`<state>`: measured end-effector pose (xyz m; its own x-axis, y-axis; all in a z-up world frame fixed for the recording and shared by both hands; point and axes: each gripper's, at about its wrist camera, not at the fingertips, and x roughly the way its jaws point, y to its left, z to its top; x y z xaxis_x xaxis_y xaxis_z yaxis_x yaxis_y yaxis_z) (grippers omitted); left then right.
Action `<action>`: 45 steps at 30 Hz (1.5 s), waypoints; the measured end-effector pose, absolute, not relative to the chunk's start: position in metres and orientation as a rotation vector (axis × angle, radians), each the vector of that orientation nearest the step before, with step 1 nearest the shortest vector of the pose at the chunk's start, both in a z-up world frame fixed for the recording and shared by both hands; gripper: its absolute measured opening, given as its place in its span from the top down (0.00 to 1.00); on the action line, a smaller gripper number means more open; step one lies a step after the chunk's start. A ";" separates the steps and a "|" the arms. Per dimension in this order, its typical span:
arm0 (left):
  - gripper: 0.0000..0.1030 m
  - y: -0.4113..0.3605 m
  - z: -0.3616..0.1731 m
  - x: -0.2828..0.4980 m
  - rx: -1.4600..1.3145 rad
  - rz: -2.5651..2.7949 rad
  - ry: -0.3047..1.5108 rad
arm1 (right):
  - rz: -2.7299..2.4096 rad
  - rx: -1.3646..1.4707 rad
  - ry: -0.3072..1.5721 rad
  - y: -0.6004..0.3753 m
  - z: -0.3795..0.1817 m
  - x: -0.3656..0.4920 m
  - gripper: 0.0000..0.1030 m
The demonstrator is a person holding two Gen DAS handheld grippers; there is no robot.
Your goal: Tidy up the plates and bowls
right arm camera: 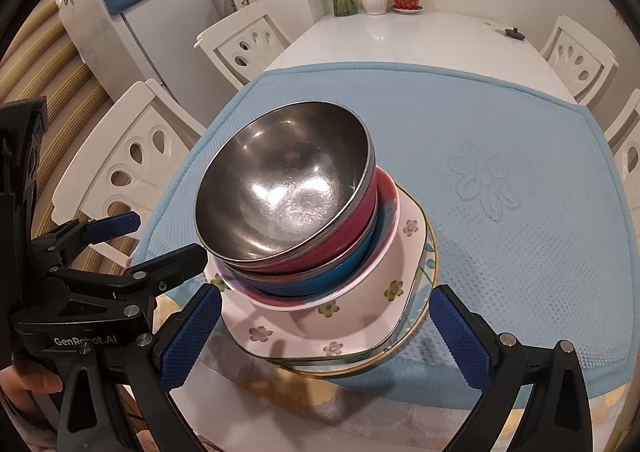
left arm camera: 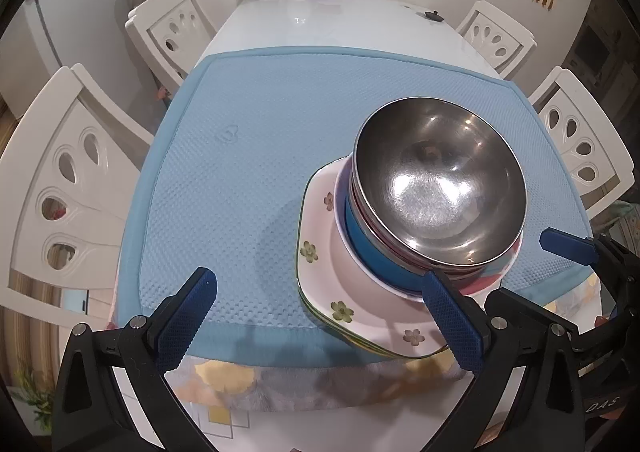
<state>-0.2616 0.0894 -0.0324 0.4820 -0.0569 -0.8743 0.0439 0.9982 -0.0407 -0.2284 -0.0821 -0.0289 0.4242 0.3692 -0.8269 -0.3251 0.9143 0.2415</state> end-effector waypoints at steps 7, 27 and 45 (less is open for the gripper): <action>0.01 0.087 -0.031 -0.266 -0.012 -0.054 1.067 | 0.438 0.045 1.046 -0.082 -0.029 -0.229 0.00; 0.01 0.081 -0.027 -0.269 -0.017 -0.051 1.060 | 0.434 0.045 1.043 -0.082 -0.028 -0.232 0.00; 0.01 0.079 -0.026 -0.270 -0.019 -0.054 1.058 | 0.422 0.048 1.047 -0.085 -0.030 -0.236 0.00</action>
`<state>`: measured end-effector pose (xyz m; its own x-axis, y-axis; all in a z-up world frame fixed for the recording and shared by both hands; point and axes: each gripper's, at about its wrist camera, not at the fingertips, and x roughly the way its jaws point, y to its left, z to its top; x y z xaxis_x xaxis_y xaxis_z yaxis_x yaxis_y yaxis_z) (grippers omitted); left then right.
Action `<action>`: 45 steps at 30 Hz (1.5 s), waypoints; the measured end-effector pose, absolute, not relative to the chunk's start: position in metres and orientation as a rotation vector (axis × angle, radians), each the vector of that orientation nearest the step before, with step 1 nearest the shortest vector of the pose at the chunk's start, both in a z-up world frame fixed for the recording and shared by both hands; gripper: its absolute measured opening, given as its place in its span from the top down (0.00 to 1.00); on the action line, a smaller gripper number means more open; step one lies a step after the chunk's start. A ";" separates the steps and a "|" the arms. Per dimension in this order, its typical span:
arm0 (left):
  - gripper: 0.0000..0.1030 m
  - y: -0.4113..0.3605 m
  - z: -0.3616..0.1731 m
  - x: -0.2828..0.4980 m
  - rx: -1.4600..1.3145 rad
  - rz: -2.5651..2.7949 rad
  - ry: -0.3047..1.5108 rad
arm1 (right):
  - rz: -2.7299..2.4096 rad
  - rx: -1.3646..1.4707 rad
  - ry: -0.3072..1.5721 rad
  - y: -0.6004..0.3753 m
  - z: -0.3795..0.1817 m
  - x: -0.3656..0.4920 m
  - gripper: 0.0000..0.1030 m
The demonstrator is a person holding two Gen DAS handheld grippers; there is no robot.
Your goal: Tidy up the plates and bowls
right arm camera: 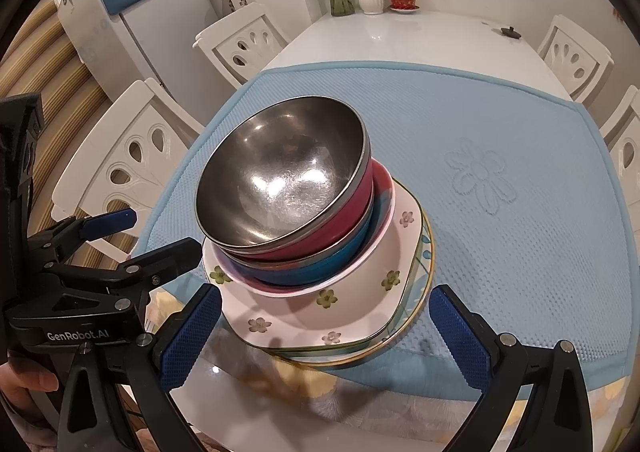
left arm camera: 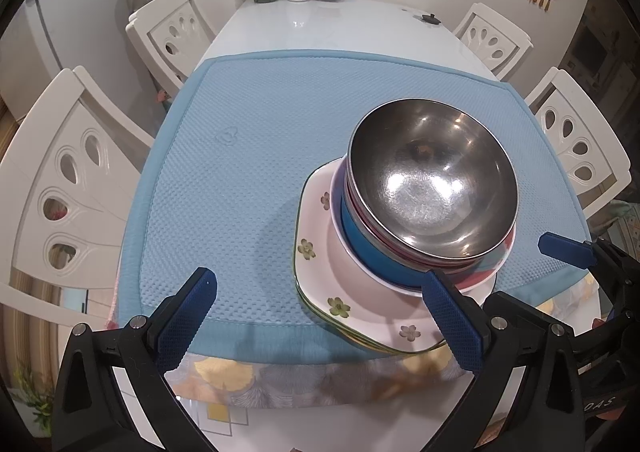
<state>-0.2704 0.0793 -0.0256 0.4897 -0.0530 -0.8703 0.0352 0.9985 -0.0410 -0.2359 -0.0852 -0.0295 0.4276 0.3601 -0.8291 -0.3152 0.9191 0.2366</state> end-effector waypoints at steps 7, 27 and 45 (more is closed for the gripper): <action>0.01 0.079 -0.024 -0.270 -0.021 -0.058 1.060 | 0.421 0.046 1.046 -0.086 -0.029 -0.236 0.00; 0.01 0.085 -0.027 -0.263 -0.018 -0.062 1.065 | 0.412 0.043 1.056 -0.085 -0.030 -0.233 0.00; 0.01 0.092 -0.032 -0.251 -0.002 -0.072 1.083 | 0.426 0.045 1.079 -0.076 -0.034 -0.219 0.00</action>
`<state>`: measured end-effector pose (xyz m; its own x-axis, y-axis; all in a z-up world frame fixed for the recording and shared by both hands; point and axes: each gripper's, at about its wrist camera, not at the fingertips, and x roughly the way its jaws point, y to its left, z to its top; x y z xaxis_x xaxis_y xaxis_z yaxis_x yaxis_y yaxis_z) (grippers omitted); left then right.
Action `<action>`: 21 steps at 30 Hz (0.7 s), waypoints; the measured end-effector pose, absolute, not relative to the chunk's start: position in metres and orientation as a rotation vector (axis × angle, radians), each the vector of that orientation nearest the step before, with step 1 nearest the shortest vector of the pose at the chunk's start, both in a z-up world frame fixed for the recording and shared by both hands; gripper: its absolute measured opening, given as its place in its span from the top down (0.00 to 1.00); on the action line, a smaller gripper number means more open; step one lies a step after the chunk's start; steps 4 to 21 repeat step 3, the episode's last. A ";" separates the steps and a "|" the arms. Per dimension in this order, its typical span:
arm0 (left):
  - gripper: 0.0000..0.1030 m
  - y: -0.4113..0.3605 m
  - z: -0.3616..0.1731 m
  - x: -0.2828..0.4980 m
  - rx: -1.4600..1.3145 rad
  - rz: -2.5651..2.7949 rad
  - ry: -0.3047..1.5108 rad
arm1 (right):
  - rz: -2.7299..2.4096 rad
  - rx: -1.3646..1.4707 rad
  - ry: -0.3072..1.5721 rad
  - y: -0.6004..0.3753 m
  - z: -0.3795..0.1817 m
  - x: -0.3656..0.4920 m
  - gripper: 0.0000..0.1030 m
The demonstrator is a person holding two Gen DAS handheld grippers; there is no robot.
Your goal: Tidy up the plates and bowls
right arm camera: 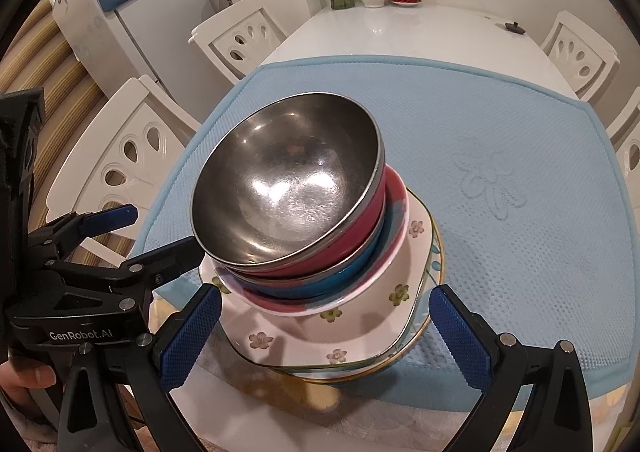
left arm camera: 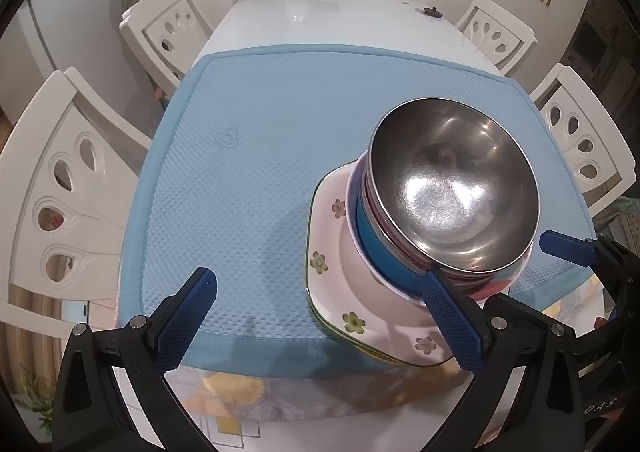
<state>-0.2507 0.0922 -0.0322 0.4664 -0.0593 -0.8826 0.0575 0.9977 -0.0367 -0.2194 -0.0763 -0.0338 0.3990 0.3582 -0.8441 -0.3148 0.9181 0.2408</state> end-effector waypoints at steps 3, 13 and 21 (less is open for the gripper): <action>0.01 0.094 -0.030 -0.253 -0.004 -0.092 1.066 | 0.431 0.041 1.085 -0.075 -0.034 -0.219 0.00; 0.01 0.094 -0.030 -0.253 -0.004 -0.092 1.066 | 0.431 0.041 1.085 -0.075 -0.034 -0.219 0.00; 0.01 0.094 -0.030 -0.253 -0.004 -0.092 1.066 | 0.431 0.041 1.085 -0.075 -0.034 -0.219 0.00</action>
